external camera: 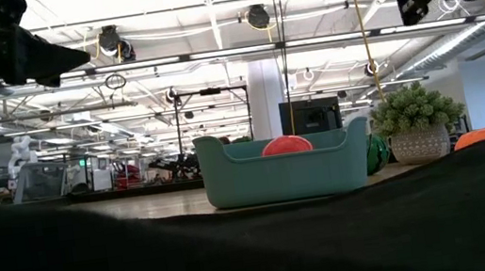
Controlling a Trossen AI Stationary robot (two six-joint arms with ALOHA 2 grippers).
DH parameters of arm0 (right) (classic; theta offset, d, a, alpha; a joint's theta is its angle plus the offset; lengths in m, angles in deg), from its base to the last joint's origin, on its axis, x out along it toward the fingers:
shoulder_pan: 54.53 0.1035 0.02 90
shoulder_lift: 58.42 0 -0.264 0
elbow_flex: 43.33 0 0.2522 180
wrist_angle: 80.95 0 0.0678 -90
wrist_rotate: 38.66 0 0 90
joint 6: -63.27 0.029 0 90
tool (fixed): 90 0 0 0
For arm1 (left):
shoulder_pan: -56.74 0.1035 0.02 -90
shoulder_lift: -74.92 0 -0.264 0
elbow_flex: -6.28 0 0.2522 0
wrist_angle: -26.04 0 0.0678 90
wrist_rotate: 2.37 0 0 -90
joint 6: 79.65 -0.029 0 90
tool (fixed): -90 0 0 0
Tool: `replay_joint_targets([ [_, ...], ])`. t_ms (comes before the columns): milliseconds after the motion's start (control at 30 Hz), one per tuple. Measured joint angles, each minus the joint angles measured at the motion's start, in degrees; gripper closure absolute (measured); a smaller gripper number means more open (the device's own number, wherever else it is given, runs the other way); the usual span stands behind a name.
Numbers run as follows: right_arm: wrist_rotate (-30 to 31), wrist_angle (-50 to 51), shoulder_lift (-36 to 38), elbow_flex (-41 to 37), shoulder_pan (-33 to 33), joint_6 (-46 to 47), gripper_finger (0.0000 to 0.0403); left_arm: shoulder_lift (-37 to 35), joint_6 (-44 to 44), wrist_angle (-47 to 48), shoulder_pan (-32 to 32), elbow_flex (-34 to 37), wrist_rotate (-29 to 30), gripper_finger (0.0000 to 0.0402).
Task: Pick and placing Produce into tupperware
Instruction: Put the green watermelon into the blue bin
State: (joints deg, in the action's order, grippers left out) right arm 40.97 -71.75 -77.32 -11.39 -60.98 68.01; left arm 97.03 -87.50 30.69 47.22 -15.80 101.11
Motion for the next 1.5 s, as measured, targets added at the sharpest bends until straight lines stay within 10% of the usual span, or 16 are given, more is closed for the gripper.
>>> replay_joint_targets([
  [600, -18.4, 14.8, -31.0, 22.8, -17.5, -5.5, 0.0403, 0.0, -3.6, 0.0, 0.0, 0.0, 0.0, 0.0387],
  [1500, -16.3, 44.1, -55.1, 45.8, -22.6, -40.4, 0.0403, 0.0, -3.5, 0.4, 0.0, 0.0, -0.1, 0.0387],
])
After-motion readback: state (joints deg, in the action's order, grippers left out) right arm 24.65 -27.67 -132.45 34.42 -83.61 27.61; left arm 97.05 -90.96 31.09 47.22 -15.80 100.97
